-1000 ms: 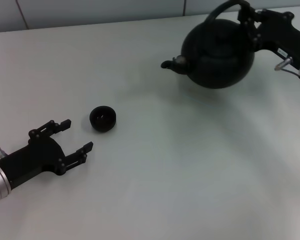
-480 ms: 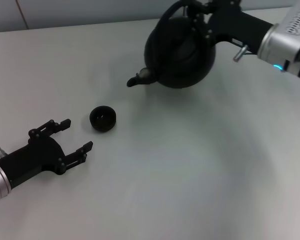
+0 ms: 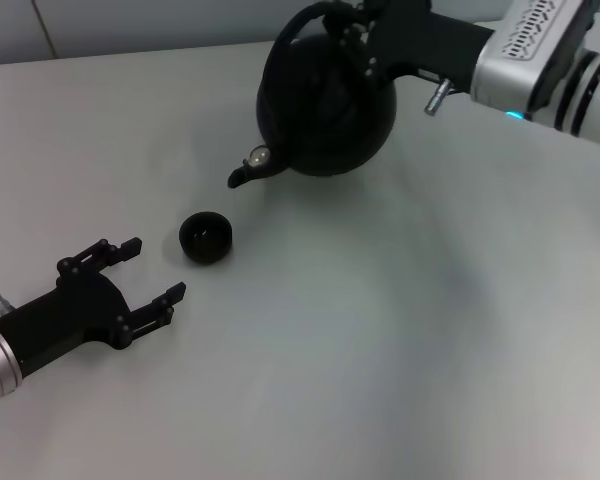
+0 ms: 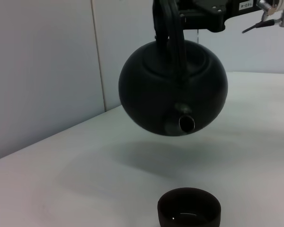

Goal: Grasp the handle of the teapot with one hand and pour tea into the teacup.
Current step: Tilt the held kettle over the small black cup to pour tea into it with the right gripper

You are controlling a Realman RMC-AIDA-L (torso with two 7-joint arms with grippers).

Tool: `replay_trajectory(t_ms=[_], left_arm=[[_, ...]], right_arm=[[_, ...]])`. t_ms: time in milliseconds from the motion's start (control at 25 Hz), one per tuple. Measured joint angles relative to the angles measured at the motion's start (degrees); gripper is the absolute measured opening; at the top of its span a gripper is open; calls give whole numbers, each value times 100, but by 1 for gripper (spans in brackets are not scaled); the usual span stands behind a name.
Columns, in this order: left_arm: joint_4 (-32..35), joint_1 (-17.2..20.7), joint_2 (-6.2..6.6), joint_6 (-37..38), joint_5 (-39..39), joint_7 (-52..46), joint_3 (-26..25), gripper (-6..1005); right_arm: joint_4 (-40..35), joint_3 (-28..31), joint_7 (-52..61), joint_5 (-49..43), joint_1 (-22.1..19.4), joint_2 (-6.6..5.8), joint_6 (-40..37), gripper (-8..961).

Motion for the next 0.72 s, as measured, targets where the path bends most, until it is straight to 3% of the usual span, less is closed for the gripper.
replay_trajectory(t_ms=[720], left_arm=[[0,-11,0,0,10,0,0,772]], right_arm=[[-83,-503,-246,46,77,20,100,87]])
